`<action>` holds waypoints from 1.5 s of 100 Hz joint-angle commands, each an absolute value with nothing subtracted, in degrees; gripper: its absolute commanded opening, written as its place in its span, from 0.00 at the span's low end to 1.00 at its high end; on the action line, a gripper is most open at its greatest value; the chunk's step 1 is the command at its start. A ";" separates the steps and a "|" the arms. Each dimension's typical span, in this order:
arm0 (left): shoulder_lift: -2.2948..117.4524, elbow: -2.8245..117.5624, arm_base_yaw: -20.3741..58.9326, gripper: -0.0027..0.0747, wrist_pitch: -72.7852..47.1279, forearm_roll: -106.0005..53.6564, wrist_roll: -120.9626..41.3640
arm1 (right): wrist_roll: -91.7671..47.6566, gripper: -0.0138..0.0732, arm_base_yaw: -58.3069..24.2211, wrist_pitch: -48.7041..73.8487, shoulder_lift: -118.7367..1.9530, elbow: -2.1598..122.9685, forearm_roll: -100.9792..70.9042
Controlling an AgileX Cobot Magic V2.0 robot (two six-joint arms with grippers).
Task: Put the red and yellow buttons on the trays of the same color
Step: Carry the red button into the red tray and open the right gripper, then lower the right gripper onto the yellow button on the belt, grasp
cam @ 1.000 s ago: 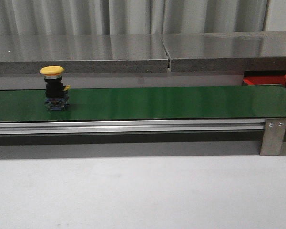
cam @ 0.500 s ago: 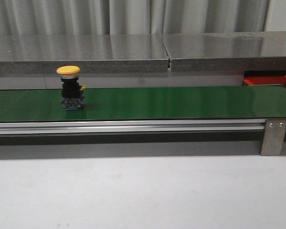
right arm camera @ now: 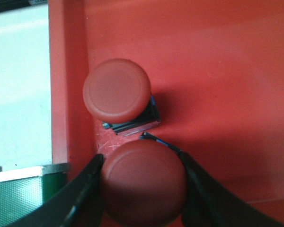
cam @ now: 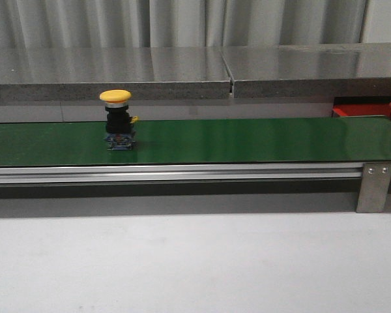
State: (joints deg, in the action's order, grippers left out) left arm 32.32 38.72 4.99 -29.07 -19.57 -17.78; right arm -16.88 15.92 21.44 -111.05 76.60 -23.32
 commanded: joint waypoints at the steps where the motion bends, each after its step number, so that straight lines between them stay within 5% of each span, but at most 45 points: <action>1: 32.70 40.23 5.45 0.01 -24.86 -20.92 -17.83 | -16.94 0.33 16.27 18.36 -108.93 78.04 -25.71; 16: 32.70 40.23 5.45 0.01 -24.86 -20.92 -17.83 | -16.94 0.37 16.27 18.75 -109.54 78.04 -27.05; 35: 32.70 40.23 5.45 0.01 -24.86 -20.92 -17.83 | -16.94 0.79 16.27 19.22 -109.59 78.04 -27.23; 45: 32.70 40.23 5.45 0.01 -24.86 -20.92 -17.83 | -16.94 0.90 16.27 19.47 -109.48 78.04 -27.23; 104: 32.70 40.23 5.45 0.01 -24.86 -20.92 -17.83 | -21.98 0.90 12.79 24.16 -90.24 71.02 -26.09; 150: 32.70 40.23 5.45 0.01 -24.86 -20.92 -17.83 | -22.55 0.90 -0.67 45.89 -84.59 76.42 -22.08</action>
State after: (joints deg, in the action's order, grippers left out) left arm 32.32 38.72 4.99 -29.07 -19.57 -17.78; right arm -21.90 1.79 44.70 -86.62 72.84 -22.77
